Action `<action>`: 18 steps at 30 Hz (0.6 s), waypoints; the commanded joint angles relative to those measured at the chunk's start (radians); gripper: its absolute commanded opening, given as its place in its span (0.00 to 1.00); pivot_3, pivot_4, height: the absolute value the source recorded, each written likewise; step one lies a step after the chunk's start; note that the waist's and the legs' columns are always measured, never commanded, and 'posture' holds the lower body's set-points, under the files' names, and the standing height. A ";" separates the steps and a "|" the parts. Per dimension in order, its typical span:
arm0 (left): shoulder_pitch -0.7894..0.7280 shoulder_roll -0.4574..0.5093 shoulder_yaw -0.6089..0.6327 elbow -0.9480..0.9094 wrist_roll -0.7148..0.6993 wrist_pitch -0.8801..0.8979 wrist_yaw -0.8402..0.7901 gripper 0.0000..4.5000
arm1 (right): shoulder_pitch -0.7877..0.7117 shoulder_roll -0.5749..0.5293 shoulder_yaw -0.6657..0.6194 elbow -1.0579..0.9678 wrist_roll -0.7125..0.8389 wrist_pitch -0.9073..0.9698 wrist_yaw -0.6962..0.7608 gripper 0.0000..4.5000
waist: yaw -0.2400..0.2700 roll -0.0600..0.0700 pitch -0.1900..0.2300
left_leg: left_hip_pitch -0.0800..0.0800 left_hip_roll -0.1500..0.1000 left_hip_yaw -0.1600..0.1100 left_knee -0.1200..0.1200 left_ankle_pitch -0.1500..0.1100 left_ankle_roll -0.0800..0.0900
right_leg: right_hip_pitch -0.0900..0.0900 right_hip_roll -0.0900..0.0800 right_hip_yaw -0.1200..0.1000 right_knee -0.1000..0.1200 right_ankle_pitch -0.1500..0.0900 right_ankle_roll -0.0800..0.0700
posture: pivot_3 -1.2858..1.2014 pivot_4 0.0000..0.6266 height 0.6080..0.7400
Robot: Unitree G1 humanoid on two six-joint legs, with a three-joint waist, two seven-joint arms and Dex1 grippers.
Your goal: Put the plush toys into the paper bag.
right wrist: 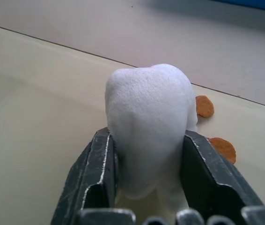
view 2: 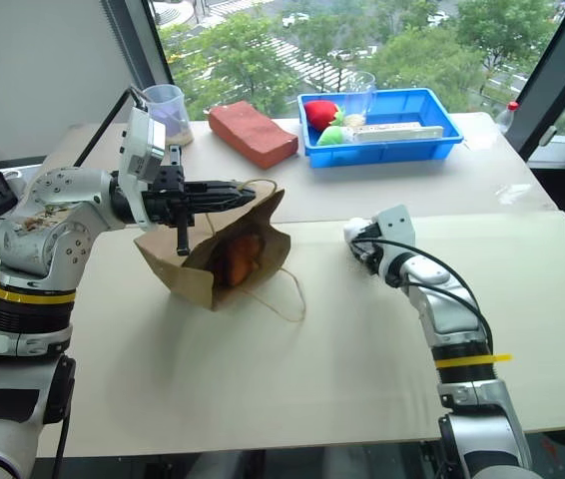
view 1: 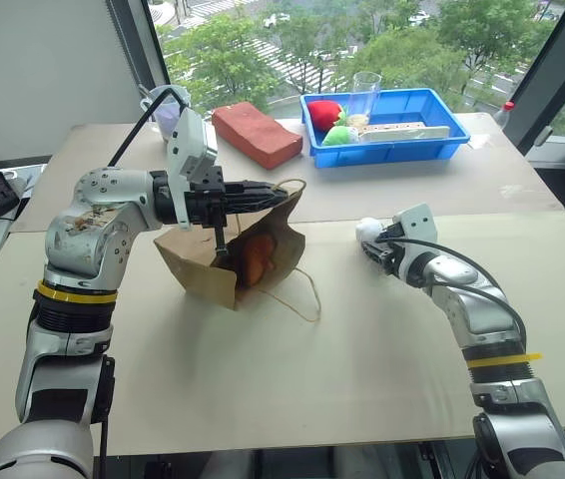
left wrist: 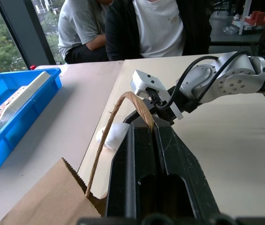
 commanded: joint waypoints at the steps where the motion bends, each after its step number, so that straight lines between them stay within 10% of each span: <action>1: -0.021 0.016 0.013 -0.027 -0.003 -0.012 -0.002 0.00 | 0.009 -0.014 -0.026 -0.110 0.020 -0.028 0.044 0.13 | 0.000 0.000 0.000 | 0.000 0.000 0.000 0.000 0.000 0.000 | 0.000 0.000 0.000 0.000 0.000 0.000 | 0.52 0.24 1.00; 10: -0.029 0.021 0.010 -0.016 -0.003 -0.014 -0.008 0.00 | 0.034 -0.011 0.039 -0.512 0.290 0.275 0.212 0.01 | 0.002 0.000 0.000 | 0.000 0.000 -0.001 0.000 0.000 0.000 | 0.000 0.000 -0.001 0.000 0.000 0.000 | 0.52 0.24 1.00; 18: -0.037 0.005 0.000 -0.017 -0.005 -0.018 -0.018 0.00 | -0.060 0.080 0.160 -0.415 0.234 0.244 0.194 0.01 | 0.001 0.000 0.000 | 0.000 0.000 -0.001 0.001 0.000 0.000 | 0.001 0.000 -0.001 0.000 0.000 0.000 | 0.52 0.24 1.00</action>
